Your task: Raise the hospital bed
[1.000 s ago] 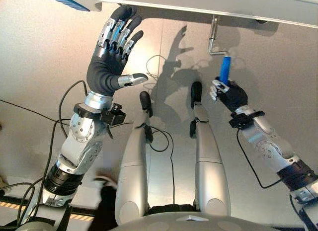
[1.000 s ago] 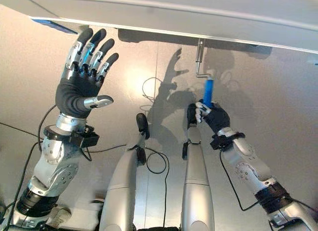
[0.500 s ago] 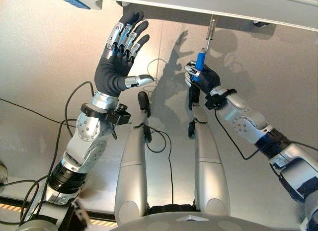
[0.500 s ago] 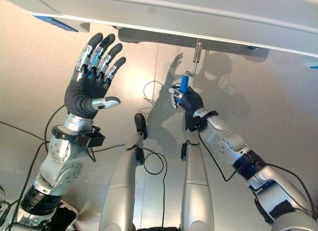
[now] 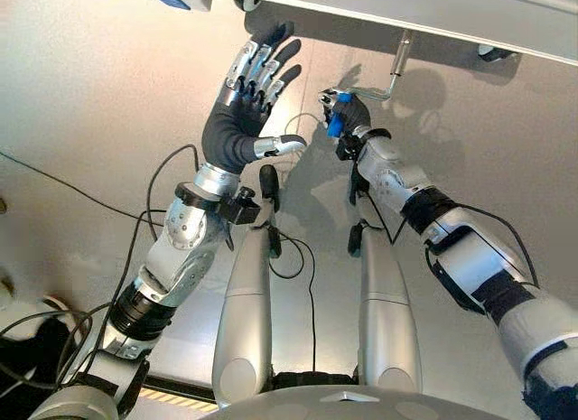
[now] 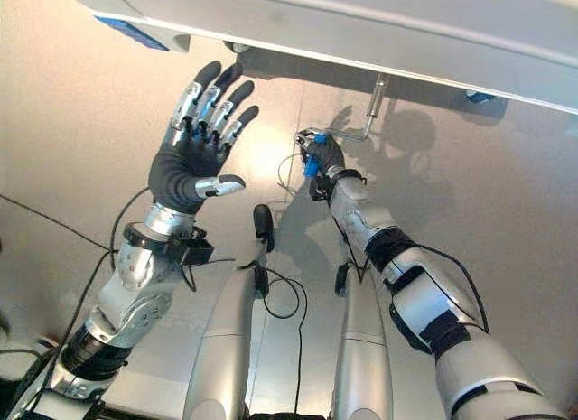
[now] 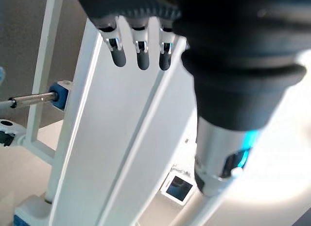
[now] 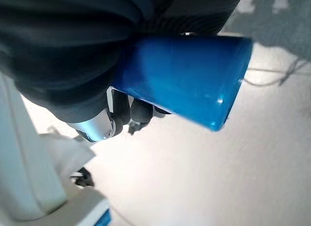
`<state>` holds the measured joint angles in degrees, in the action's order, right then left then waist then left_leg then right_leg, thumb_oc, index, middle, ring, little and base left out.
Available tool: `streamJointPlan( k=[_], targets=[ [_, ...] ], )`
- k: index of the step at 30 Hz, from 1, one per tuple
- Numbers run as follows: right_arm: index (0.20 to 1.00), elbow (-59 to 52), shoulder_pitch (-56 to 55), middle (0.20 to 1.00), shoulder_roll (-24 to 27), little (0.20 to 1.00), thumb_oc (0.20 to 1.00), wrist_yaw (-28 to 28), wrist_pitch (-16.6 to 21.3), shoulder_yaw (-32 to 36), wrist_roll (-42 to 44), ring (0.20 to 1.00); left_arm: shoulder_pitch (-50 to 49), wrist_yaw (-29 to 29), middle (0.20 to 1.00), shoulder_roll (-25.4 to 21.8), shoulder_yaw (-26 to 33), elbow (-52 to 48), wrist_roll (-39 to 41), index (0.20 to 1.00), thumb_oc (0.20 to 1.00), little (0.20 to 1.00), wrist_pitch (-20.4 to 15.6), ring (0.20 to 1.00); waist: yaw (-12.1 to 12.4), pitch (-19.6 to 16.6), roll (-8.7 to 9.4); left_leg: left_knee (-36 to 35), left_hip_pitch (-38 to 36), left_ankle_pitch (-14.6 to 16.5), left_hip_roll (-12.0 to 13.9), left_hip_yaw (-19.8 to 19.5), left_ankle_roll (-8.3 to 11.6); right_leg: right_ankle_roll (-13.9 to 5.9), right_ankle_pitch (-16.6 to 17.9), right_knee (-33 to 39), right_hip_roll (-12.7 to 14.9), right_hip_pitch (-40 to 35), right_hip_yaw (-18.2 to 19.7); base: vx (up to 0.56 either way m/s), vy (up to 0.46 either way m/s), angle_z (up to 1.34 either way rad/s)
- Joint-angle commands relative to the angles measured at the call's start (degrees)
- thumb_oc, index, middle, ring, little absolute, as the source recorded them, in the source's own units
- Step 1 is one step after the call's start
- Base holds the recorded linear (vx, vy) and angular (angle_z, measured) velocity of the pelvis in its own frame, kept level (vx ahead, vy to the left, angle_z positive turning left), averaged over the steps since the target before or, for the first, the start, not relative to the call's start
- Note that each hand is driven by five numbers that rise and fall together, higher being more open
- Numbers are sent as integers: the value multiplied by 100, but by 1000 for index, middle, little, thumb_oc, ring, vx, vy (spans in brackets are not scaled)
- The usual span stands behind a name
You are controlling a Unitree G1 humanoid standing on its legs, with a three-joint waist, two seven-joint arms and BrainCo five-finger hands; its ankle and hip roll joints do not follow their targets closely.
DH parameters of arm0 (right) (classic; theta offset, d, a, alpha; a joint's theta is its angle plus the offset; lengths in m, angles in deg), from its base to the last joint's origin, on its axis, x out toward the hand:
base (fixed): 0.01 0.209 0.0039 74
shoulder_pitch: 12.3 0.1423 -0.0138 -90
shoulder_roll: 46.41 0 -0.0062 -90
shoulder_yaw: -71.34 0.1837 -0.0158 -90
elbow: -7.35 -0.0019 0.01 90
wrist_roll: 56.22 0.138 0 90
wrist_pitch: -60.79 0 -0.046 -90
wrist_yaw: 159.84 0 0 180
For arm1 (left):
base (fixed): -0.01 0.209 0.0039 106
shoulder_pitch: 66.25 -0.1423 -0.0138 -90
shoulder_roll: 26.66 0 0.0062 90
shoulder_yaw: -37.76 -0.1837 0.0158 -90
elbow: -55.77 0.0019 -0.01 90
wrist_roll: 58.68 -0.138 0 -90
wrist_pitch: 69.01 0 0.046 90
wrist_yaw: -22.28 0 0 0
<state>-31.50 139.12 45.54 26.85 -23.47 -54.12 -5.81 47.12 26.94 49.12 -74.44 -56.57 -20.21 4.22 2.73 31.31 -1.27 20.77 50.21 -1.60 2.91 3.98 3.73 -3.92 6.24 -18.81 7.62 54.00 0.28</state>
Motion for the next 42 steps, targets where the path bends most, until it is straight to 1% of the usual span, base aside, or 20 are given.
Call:
streamJointPlan(
  k=[1, 3, 4, 7, 8, 14, 19, 20, 22, 23, 25, 27, 28, 30, 34, 35, 38, 40, 42],
  targets=[
    [200, 233, 637, 200, -517, 200, 200, -52, 108, 172, -409, 200, 19, 10, 1000, 13, -46, -614, -27, 1000, 1000, 1000, -261, 1000, 61, -151, -337, -76, -44, 237, -373, -207, -224, -299, -597, -170, 99, -301, -298, 0, 0, 0],
    [200, 401, 644, 200, -542, 200, 200, -73, 94, 211, -444, 200, 39, 22, 1000, 33, -59, -603, -31, 1000, 1000, 1000, -274, 1000, 67, -151, -361, -71, -34, 238, -370, -209, -223, -299, -600, -169, 101, -294, -294, 0, 0, 0],
    [200, 806, 616, 200, -569, 200, 200, -56, 47, 267, -632, 200, 97, 62, 1000, 67, -63, -579, -49, 1000, 1000, 1000, -290, 1000, 66, -151, -406, -65, -8, 233, -376, -199, -221, -296, -606, -175, 109, -273, -286, 0, 0, 0],
    [200, 1088, 546, 200, -604, 200, 200, -66, 12, 333, -723, 200, 141, 75, 1000, 123, -88, -547, -52, 1000, 1000, 1000, -288, 1000, 61, -151, -437, -76, -3, 226, -380, -194, -218, -294, -609, -180, 109, -262, -277, -6, 3, 1],
    [200, 1365, 487, 200, -588, 200, 200, -39, -7, 403, -907, 200, 182, 79, 1000, 155, -99, -519, -60, 1000, 1000, 1000, -305, 1000, 57, -151, -476, -86, -8, 226, -380, -179, -213, -298, -607, -177, 113, -253, -271, -15, 12, 4],
    [200, 1788, 234, 200, -454, 200, 200, 85, -25, 719, -1125, 200, 282, 78, 1000, 179, -165, -491, -100, 1000, 1000, 1000, -318, 1000, 30, -151, -577, -92, 15, 213, -393, -149, -194, -304, -599, -167, 129, -212, -252, -3, 2, 1],
    [200, 2110, 18, 200, -105, 200, 200, 149, -108, 967, -1491, 200, 342, 7, 1000, 185, -202, -465, -89, 1000, 1000, 1000, -311, 1000, 22, -151, -658, -101, 29, 196, -391, -130, -175, -309, -604, -169, 121, -178, -216, -3, -9, 1],
    [200, 2218, -100, 200, 86, 200, 200, 169, -140, 1078, -1599, 200, 353, -53, 1000, 207, -250, -438, -111, 1000, 1000, 1000, -296, 1000, 22, -151, -687, -103, 35, 184, -391, -129, -172, -315, -612, -175, 129, -174, -214, 0, 0, 0],
    [200, 2217, -102, 200, 91, 200, 200, 168, -140, 1080, -1599, 200, 356, -54, 1000, 210, -255, -436, -111, 1000, 1000, 1000, -297, 1000, 26, -151, -690, -103, 34, 184, -391, -130, -172, -315, -612, -174, 128, -176, -216, 0, 0, 0],
    [200, 2312, -235, 200, 311, 200, 200, 174, -147, 1223, -1642, 200, 386, -85, 1000, 192, -297, -437, -136, 1000, 1000, 1000, -291, 1000, 10, -151, -723, -90, 37, 186, -392, -134, -168, -317, -625, -210, 145, -158, -215, -4, -21, 4],
    [200, 2414, -400, 200, 597, 200, 200, 211, -162, 1393, -1638, 200, 402, -100, 1000, 171, -296, -405, -161, 1000, 1000, 1000, -281, 1000, 5, -151, -762, -101, 30, 184, -400, -128, -162, -323, -648, -246, 146, -142, -209, -4, -15, 9],
    [200, 2468, -503, 200, 778, 200, 200, 212, -164, 1508, -1626, 200, 397, -137, 1000, 170, -297, -391, -140, 1000, 1000, 1000, -282, 1000, -6, -151, -790, -95, 36, 188, -403, -115, -159, -322, -657, -262, 154, -129, -207, -1, -8, 10],
    [200, 2503, -657, 200, 996, 200, 200, 244, -131, 1671, -1535, 200, 375, -162, 1000, 169, -285, -393, -110, 1000, 1000, 1000, -284, 1000, -25, -151, -810, -114, 20, 191, -401, -103, -156, -321, -676, -272, 149, -119, -192, 1, -13, 8],
    [200, 2507, -741, 200, 1062, 200, 200, 239, -121, 1748, -1512, 200, 372, -170, 1000, 171, -289, -398, -96, 1000, 1000, 1000, -280, 1000, -35, -151, -826, -120, 11, 191, -398, -96, -155, -319, -681, -281, 149, -115, -179, 2, -13, 8],
    [200, 2611, -1002, 200, 1365, 200, 200, 281, -117, 2016, -1469, 200, 361, -212, 1000, 102, -234, -436, -92, 1000, 1000, 1000, -270, 1000, -97, -151, -831, -120, -6, 204, -393, -72, -150, -312, -703, -309, 144, -100, -154, -1, -15, 3],
    [200, 2671, -1091, 200, 1522, 200, 200, 293, -125, 2102, -1481, 200, 361, -234, 1000, 65, -232, -437, -73, 1000, 1000, 1000, -264, 1000, -130, -151, -850, -120, -3, 201, -390, -62, -146, -310, -714, -336, 139, -74, -129, 0, 0, 0],
    [200, 2663, -1163, 200, 1635, 200, 200, 313, -100, 2191, -1453, 200, 356, -262, 1000, 56, -217, -439, -43, 1000, 1000, 1000, -271, 1000, -145, -151, -862, -137, 0, 194, -381, -49, -143, -306, -723, -335, 138, -56, -118, -3, -21, -3],
    [200, 2661, -1235, 200, 1798, 200, 200, 444, -34, 2376, -1357, 200, 343, -246, 1000, 31, -198, -446, -30, 1000, 1000, 1000, -278, 1000, -173, -151, -879, -139, 15, 195, -369, -19, -138, -298, -737, -367, 122, 5, -84, -4, -20, -2],
    [200, 2660, -1236, 200, 1799, 200, 200, 444, -34, 2378, -1357, 200, 346, -245, 1000, 31, -200, -446, -30, 1000, 1000, 1000, -278, 1000, -170, -151, -878, -138, 16, 195, -369, -17, -138, -298, -737, -369, 121, 8, -81, 0, 0, 0]
  ],
)
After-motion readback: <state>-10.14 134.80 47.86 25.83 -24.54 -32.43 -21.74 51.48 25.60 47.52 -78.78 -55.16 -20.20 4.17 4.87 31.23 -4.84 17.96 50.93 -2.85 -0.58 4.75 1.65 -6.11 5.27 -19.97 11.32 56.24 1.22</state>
